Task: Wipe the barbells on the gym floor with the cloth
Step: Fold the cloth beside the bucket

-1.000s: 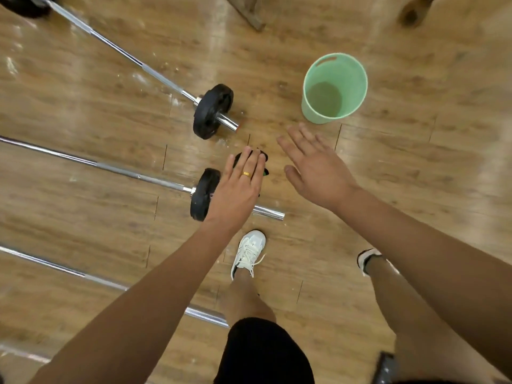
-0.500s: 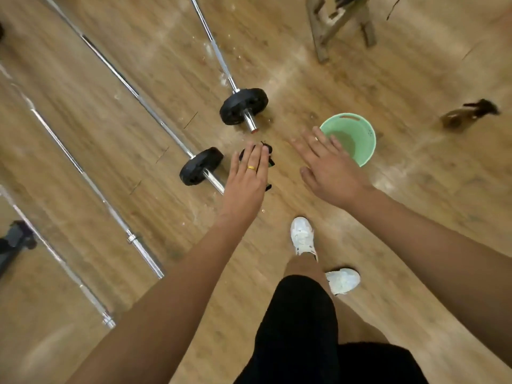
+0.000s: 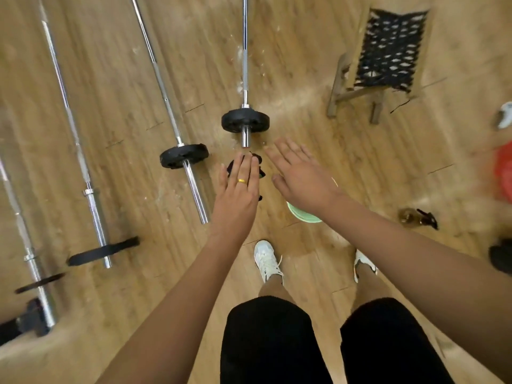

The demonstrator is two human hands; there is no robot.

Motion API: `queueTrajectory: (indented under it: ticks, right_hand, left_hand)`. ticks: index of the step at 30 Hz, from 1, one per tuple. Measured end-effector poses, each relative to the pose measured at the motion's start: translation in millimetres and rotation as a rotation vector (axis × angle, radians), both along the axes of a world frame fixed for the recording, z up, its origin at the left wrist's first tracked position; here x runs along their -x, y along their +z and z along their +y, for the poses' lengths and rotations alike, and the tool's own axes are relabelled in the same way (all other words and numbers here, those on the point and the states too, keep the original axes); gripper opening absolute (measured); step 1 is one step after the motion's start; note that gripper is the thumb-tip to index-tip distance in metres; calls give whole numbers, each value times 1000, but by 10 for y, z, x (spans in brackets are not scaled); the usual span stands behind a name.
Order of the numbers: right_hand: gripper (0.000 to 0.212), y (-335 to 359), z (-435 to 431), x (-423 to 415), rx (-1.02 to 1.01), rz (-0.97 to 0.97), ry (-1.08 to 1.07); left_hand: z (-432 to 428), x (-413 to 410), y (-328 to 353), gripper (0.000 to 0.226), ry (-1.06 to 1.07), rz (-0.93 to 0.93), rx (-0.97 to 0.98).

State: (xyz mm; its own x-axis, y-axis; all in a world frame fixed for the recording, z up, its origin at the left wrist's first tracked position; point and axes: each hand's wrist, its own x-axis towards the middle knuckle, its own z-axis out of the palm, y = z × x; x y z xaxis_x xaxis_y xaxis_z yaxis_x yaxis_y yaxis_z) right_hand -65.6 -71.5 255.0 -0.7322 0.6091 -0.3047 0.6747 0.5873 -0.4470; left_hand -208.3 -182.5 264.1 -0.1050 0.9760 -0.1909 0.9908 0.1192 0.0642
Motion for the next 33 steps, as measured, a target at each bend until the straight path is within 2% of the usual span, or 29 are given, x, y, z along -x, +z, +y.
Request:
queueTrajectory:
  ticks: [6, 8, 11, 13, 16, 19, 22, 24, 29, 33]
  right_hand:
    - [55, 401, 430, -334, 4, 122, 151]
    - [53, 604, 476, -482, 40, 167, 201]
    - [49, 985, 418, -618, 117, 229, 302]
    - [44, 1222, 345, -677, 233, 284, 368]
    - [37, 1539, 183, -760, 505, 391, 308]
    - [34, 1798, 33, -807, 703, 441, 237]
    - [35, 1993, -139, -887, 881, 462, 197]
    - [35, 2088, -260, -950, 968, 464, 176]
    - [24, 2270, -537, -1083, 1045, 498, 148]
    - [16, 2393, -662, -1131, 1032, 521, 177]
  left_hand:
    - [58, -701, 510, 67, 255, 75, -122]
    - [21, -950, 717, 68, 348, 57, -114]
    - [-79, -1276, 1052, 67, 470, 7, -216]
    - [-154, -1428, 1253, 67, 529, -25, -297]
    - [-332, -1604, 1488, 69, 614, -100, -390]
    - [-501, -1735, 1681, 70, 685, -241, -476]
    - [-680, -1883, 1891, 63, 811, -457, -564]
    - [-790, -1967, 1984, 60, 850, -521, -637]
    - [-1020, -2139, 2092, 68, 956, -677, -743]
    - [-1132, -2224, 2307, 80, 1106, -1021, -767]
